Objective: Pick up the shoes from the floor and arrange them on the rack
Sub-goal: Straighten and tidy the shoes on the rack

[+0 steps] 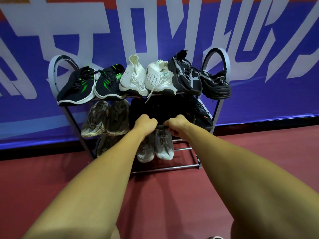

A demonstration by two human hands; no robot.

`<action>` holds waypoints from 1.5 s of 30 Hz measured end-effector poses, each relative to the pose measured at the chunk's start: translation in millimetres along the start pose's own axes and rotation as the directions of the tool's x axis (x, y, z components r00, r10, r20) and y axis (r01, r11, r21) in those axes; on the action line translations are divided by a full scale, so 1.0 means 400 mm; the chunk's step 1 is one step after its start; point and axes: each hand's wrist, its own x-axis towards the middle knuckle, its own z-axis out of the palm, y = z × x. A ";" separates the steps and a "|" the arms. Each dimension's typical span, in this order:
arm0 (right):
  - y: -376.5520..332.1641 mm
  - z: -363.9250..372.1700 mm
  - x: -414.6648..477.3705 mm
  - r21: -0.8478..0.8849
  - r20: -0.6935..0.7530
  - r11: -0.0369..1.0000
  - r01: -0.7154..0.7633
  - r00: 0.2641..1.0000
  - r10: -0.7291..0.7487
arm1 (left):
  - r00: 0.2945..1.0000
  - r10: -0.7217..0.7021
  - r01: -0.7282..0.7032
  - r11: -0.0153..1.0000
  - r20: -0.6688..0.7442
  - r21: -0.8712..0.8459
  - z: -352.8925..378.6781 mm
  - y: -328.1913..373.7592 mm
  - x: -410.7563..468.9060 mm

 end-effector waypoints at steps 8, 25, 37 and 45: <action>0.014 -0.035 0.002 -0.124 0.001 0.991 0.040 0.999 -0.041 | 0.997 0.055 -0.063 0.983 0.051 0.171 0.010 0.002 -0.006; 0.005 -0.046 -0.067 -0.577 -0.006 0.794 0.190 0.972 -0.236 | 0.969 0.161 -0.224 0.894 0.188 0.389 -0.062 -0.031 -0.038; -0.024 0.099 -0.175 -0.711 0.300 0.601 0.365 0.930 -0.211 | 0.968 0.117 -0.229 0.776 0.222 0.588 -0.252 -0.168 -0.112; -0.015 0.248 -0.165 -0.731 0.424 0.501 0.464 0.883 -0.201 | 0.963 0.040 -0.229 0.640 0.267 0.733 -0.330 -0.262 -0.091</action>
